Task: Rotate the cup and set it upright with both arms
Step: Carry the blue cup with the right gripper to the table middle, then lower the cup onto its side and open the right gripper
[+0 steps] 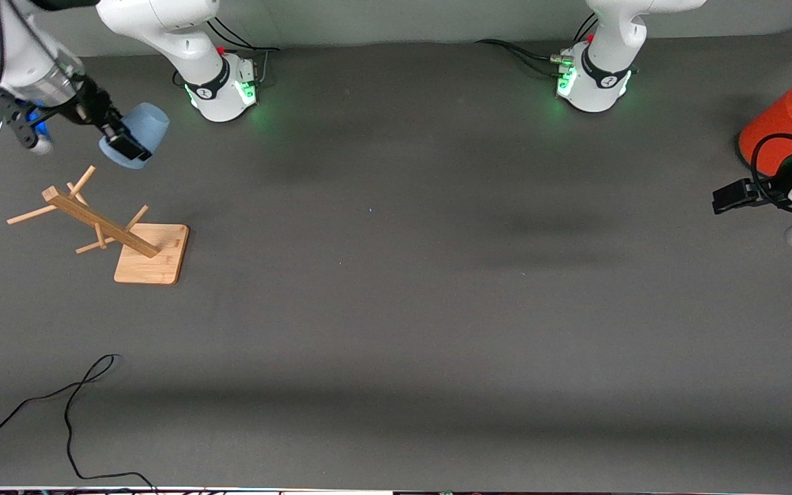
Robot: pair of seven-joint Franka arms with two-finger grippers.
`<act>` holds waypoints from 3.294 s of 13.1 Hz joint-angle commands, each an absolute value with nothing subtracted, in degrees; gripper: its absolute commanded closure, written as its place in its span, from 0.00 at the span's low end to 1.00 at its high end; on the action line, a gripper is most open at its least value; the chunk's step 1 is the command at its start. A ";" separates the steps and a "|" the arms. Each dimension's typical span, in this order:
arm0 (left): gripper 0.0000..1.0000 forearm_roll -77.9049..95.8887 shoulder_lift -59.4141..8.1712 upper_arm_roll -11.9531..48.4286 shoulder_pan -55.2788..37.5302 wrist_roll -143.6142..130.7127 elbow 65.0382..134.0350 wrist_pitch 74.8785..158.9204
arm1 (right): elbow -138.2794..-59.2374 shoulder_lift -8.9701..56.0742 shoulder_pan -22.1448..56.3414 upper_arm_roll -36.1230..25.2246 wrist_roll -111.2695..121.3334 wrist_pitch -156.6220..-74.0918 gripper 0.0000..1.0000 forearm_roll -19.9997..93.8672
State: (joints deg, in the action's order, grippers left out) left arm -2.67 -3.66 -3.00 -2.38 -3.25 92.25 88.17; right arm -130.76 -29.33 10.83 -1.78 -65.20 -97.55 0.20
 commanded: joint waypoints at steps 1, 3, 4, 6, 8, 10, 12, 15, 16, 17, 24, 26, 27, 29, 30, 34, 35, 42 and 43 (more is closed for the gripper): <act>0.00 -2.11 -3.96 -3.16 -2.20 -2.29 91.32 86.92 | -126.40 -27.09 12.73 4.02 -75.90 -96.06 0.74 4.80; 0.00 -2.11 -3.96 -3.16 -2.28 -2.29 91.32 86.92 | -121.23 -20.34 14.75 8.06 -85.99 -97.20 0.74 7.72; 0.00 -1.94 -3.96 -3.16 -2.20 -2.29 91.32 86.92 | -117.55 -16.04 16.24 10.52 -92.31 -98.34 0.74 8.26; 0.00 -1.76 -3.96 -3.16 -2.20 -2.29 91.32 86.92 | -109.03 -6.12 19.06 14.31 -103.75 -100.28 0.74 8.00; 0.00 -1.76 -3.96 -3.16 -2.20 -2.29 91.32 86.84 | -101.03 4.08 23.53 15.55 -114.29 -103.60 0.74 7.30; 0.00 -1.76 -3.96 -3.16 -2.20 -2.29 91.32 86.84 | -91.46 15.93 30.81 15.56 -126.76 -106.60 0.74 0.74; 0.00 -1.76 -3.87 -3.16 -2.20 -2.29 91.58 86.75 | -79.95 28.24 37.06 15.56 -137.94 -106.61 0.74 -6.65; 0.00 -1.67 -3.87 -3.16 -2.20 -2.29 91.58 86.84 | -68.07 42.67 42.43 15.47 -147.45 -107.22 0.74 -13.95; 0.00 -1.50 -3.87 -3.25 -2.28 -2.29 91.58 86.84 | -65.07 46.72 44.10 15.21 -150.18 -108.44 0.74 -16.15; 0.00 -1.23 -3.87 -3.25 -2.20 -2.29 91.58 86.75 | -63.30 50.06 45.60 14.94 -152.99 -110.63 0.74 -18.17; 0.00 -1.05 -3.95 -3.34 -2.11 -2.20 91.49 86.92 | -60.03 61.16 47.72 14.33 -160.05 -119.44 0.70 -23.47; 0.00 -0.97 -3.96 -3.43 -0.45 0.16 91.49 86.84 | -60.03 62.05 47.72 14.33 -160.31 -120.32 0.56 -24.17; 0.00 -0.97 -3.96 -3.43 0.52 2.09 91.49 86.84 | -59.94 62.31 47.72 14.24 -160.40 -120.58 0.22 -24.17; 0.00 -0.97 -3.96 -3.43 2.19 4.47 91.58 86.75 | -59.94 62.40 47.72 13.63 -160.40 -120.85 0.00 -24.17; 0.00 -0.97 -4.04 -3.43 2.89 5.27 91.58 86.75 | -59.94 62.40 47.72 13.54 -160.40 -121.11 0.00 -24.17; 0.00 -0.88 -4.22 -3.43 3.16 5.71 91.58 86.66 | -59.68 62.05 47.64 13.45 -160.05 -121.20 0.00 -24.08; 0.00 -0.97 -4.22 -3.43 3.16 5.71 91.50 86.75 | -59.68 61.79 47.55 13.45 -159.96 -121.11 0.00 -24.08; 0.00 -0.88 -4.57 -3.52 3.43 5.80 91.14 86.66 | -60.03 52.50 47.29 14.50 -159.17 -109.63 0.00 -20.67; 0.00 -0.88 -4.66 -3.52 3.69 5.71 91.06 86.75 | -60.12 49.60 47.11 14.59 -157.95 -107.34 0.00 -18.22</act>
State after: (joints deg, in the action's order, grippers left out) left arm -1.31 -4.04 -3.56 3.04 4.73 92.37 87.70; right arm -58.67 55.65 46.95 14.34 -155.95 -112.42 -21.09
